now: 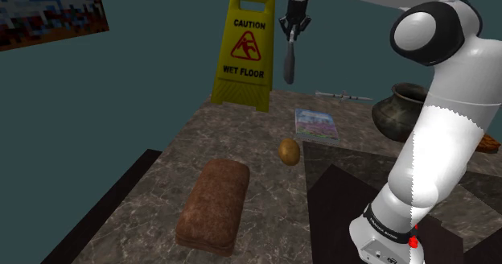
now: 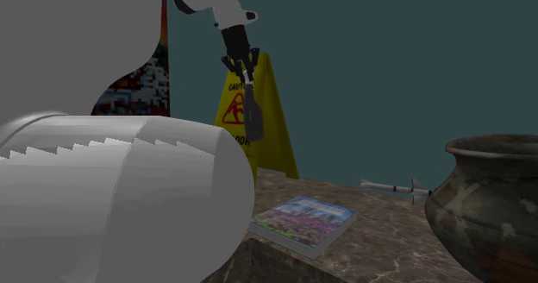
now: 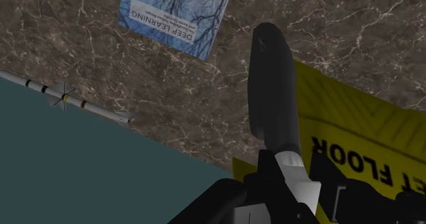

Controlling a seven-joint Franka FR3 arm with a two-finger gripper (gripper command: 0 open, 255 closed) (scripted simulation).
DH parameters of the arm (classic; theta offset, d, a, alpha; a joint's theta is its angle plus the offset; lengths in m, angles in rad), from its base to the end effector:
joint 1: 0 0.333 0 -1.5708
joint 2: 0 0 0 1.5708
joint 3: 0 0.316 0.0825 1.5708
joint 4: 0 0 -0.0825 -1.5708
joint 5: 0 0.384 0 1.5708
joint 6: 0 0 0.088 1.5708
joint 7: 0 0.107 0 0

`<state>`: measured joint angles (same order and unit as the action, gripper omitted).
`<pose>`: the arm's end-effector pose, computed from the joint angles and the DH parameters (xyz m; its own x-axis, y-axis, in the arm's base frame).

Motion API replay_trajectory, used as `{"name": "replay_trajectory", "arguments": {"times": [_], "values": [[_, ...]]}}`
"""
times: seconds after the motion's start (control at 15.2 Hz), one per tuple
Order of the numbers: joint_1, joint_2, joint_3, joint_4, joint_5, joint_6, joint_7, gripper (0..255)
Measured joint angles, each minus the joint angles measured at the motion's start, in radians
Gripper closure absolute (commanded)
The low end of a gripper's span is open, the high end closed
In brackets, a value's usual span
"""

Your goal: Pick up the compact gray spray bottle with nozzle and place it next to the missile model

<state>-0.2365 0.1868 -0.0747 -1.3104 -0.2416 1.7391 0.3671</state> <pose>0.5922 -0.2077 0.6591 0.7636 -0.5667 0.3094 -0.6278 -0.7635 0.1510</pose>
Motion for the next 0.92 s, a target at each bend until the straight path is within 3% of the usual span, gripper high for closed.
{"name": "replay_trajectory", "arguments": {"times": [0.53, 0.92], "values": [[-0.002, 0.067, -0.002, 0.207, 0.009, -0.136, -0.035, 255], [-0.003, 0.156, -0.004, 0.423, 0.015, -0.261, -0.063, 255]]}}
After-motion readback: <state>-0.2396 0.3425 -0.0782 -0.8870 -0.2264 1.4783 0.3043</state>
